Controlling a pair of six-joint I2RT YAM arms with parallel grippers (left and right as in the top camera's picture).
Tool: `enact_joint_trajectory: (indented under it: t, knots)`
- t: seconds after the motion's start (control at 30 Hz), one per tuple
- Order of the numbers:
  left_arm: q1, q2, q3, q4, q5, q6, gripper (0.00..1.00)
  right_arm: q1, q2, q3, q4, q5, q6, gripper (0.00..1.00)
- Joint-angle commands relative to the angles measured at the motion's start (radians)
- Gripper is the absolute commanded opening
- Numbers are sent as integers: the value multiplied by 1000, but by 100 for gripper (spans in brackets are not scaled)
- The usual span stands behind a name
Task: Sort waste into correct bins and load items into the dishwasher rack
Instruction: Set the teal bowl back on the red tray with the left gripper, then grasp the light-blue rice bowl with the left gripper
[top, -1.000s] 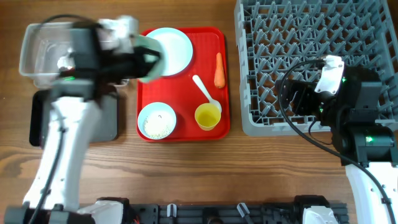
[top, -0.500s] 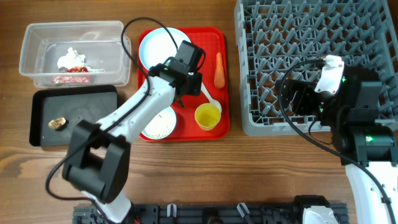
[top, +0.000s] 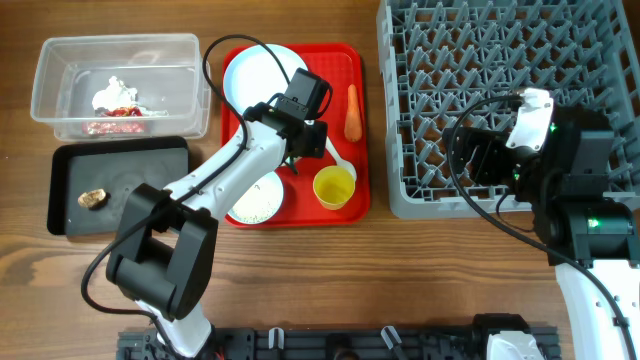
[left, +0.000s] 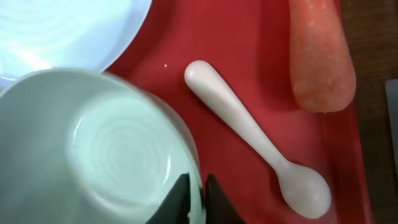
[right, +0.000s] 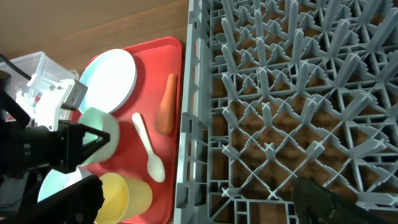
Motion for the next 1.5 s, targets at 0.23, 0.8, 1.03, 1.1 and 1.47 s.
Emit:
enact_joint_trajectory:
  t: [0.23,0.8,1.03,1.1,1.47]
  knots:
    - [-2,3,6,-14,12,-6,39,4,4,19,0,-13,6,100]
    - [5,-216,141,-497,8,-241,62,4,4,19,7,-12,5,100]
    - [4,-216,-100,-346,9,-237,64,4,4,19,7,-13,5,100]
    - [4,-216,-156,-289,11,-238,64,4,4,19,7,-13,5,100]
    - [4,-214,-336,-104,16,-241,55,4,4,19,6,-13,6,100]
